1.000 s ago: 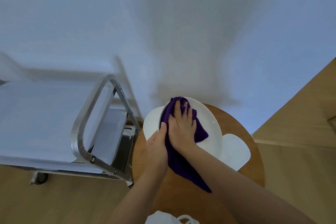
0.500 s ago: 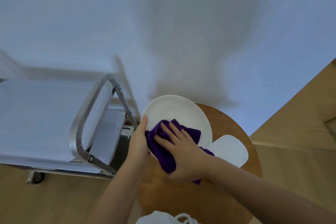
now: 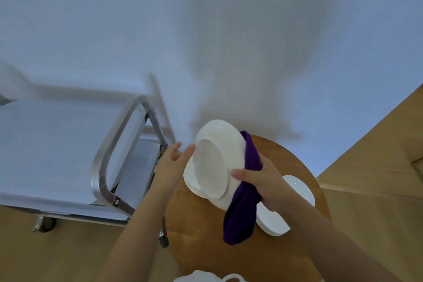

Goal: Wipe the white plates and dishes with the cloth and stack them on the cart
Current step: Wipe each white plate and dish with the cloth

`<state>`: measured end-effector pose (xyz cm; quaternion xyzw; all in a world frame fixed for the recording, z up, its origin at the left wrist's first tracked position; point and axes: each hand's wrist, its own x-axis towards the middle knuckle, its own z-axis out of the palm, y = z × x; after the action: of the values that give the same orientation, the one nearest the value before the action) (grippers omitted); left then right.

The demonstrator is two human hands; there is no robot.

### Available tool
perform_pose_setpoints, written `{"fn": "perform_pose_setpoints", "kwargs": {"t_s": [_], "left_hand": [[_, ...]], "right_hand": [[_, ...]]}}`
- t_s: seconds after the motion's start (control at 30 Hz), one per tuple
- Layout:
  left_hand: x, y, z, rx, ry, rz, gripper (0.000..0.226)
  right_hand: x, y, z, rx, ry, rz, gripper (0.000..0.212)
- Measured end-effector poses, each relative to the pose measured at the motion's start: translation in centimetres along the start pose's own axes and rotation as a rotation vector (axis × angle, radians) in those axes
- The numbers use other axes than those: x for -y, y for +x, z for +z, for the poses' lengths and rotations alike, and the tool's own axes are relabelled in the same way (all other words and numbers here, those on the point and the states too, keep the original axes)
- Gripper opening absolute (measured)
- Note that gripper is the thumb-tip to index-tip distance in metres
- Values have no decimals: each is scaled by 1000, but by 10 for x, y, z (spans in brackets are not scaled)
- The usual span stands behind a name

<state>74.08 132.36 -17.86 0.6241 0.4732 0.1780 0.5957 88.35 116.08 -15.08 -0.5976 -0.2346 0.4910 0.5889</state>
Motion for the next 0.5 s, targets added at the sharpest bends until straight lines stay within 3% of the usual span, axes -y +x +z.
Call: {"fn": "perform_pose_setpoints", "kwargs": {"t_s": [0.07, 0.13, 0.23, 0.5], "left_hand": [[18, -1, 1, 50, -147, -73, 74], [29, -8, 3, 218, -491, -188, 68], [35, -11, 0, 226, -847, -240, 51], [24, -15, 2, 346, -1007, -311, 52]], "right_hand": [[0, 0, -2, 1, 182, 7, 58], [0, -1, -5, 1, 300, 8, 49], [-2, -1, -13, 0, 407, 12, 46], [-23, -7, -35, -92, 571, 158, 38]]}}
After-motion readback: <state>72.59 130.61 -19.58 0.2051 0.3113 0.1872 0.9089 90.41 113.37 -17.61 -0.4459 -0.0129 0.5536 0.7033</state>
